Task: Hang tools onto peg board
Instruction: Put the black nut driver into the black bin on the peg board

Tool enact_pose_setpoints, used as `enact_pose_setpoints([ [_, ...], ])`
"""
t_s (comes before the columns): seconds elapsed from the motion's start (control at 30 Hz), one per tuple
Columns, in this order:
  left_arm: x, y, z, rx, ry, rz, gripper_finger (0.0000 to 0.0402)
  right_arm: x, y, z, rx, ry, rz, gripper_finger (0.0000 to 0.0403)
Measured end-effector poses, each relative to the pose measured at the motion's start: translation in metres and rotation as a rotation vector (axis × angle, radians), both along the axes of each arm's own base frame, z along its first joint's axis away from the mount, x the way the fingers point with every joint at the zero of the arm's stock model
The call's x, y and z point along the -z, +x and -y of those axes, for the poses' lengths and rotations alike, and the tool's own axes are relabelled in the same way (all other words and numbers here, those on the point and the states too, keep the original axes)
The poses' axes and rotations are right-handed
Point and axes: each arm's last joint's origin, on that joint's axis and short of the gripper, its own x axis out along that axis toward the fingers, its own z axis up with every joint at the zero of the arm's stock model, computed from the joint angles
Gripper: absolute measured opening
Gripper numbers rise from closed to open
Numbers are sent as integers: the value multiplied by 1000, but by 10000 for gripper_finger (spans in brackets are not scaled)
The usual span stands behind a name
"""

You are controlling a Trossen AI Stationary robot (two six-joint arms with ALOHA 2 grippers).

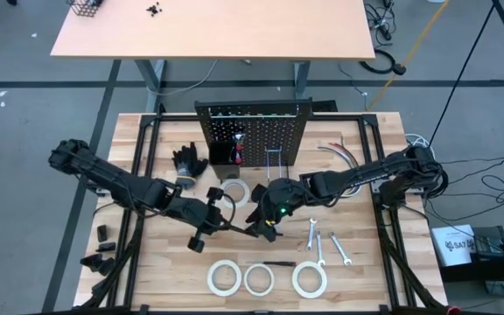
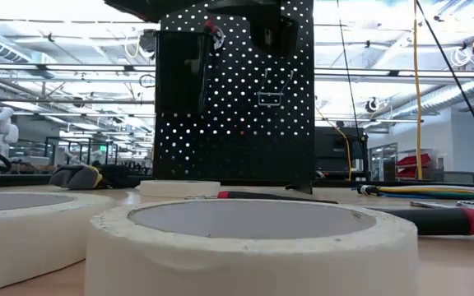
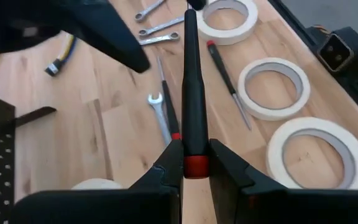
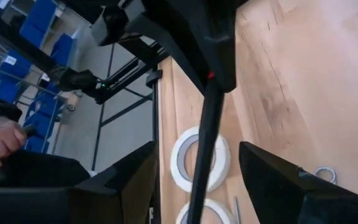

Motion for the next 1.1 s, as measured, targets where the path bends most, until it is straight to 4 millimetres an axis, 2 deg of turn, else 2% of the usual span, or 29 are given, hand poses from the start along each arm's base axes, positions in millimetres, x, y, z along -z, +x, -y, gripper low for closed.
enact_pose_setpoints([
  [0.17, -9, 3, -1, 5, 47, 48, 40, 0, 0, 0, 5, 15, -2, 221],
  [0.43, -10, 5, -4, 2, 99, 67, 40, 0, 0, 0, 2, 3, 4, 206],
  [0.57, -9, 8, -3, 2, 97, 82, 40, 0, 0, 1, 2, -1, 6, 172],
  [0.9, -12, 11, -3, -5, 86, 116, 40, 2, -1, 1, 11, -8, -18, 35],
  [1.03, -12, 12, -3, -16, 92, 127, 43, 3, -1, 1, 7, -22, -28, 34],
  [1.1, -12, 12, -3, -34, 106, 135, 71, 4, -2, 0, 5, -30, -29, 34],
])
